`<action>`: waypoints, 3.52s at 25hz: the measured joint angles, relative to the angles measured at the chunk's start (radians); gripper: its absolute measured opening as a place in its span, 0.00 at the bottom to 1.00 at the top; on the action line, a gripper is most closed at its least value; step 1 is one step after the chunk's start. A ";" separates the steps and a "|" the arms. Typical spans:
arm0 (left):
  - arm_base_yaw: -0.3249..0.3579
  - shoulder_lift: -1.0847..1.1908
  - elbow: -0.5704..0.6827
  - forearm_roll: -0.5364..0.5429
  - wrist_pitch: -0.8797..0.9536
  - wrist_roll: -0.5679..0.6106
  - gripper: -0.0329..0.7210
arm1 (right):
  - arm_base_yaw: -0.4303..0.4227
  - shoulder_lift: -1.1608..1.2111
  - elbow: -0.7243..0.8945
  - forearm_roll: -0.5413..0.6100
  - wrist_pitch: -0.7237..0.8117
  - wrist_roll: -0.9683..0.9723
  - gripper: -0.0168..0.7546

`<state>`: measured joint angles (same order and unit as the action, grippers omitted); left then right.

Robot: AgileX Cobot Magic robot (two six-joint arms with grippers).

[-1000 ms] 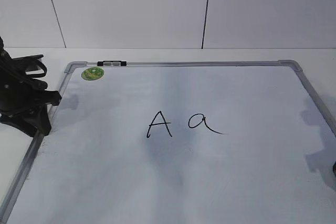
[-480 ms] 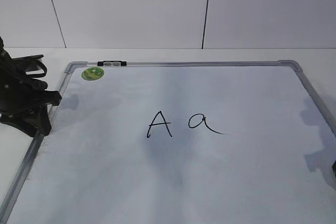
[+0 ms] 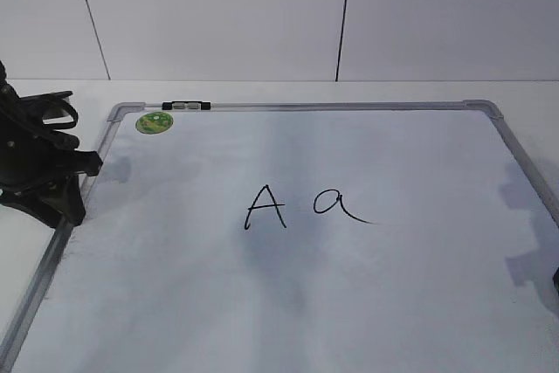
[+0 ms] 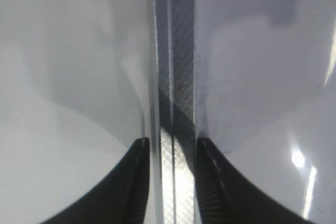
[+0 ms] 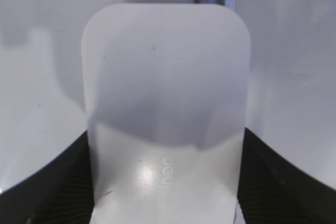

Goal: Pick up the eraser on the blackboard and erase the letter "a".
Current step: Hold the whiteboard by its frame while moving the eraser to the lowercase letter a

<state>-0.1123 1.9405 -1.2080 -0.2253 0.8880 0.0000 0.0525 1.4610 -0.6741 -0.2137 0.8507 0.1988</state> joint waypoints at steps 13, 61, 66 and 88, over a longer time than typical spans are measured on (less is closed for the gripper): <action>0.000 0.000 0.000 0.000 -0.001 0.000 0.33 | 0.000 0.000 -0.002 0.000 0.004 0.000 0.72; -0.002 0.000 -0.004 0.010 0.004 -0.005 0.20 | 0.000 -0.027 -0.102 0.111 0.074 -0.067 0.72; -0.002 0.000 -0.006 0.025 0.007 0.000 0.13 | 0.000 -0.027 -0.150 0.139 0.098 -0.079 0.72; -0.002 0.000 -0.008 0.029 0.010 0.000 0.12 | 0.270 0.184 -0.521 0.194 0.184 -0.116 0.72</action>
<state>-0.1142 1.9405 -1.2158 -0.1964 0.8983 0.0000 0.3224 1.6447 -1.1951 -0.0193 1.0349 0.0825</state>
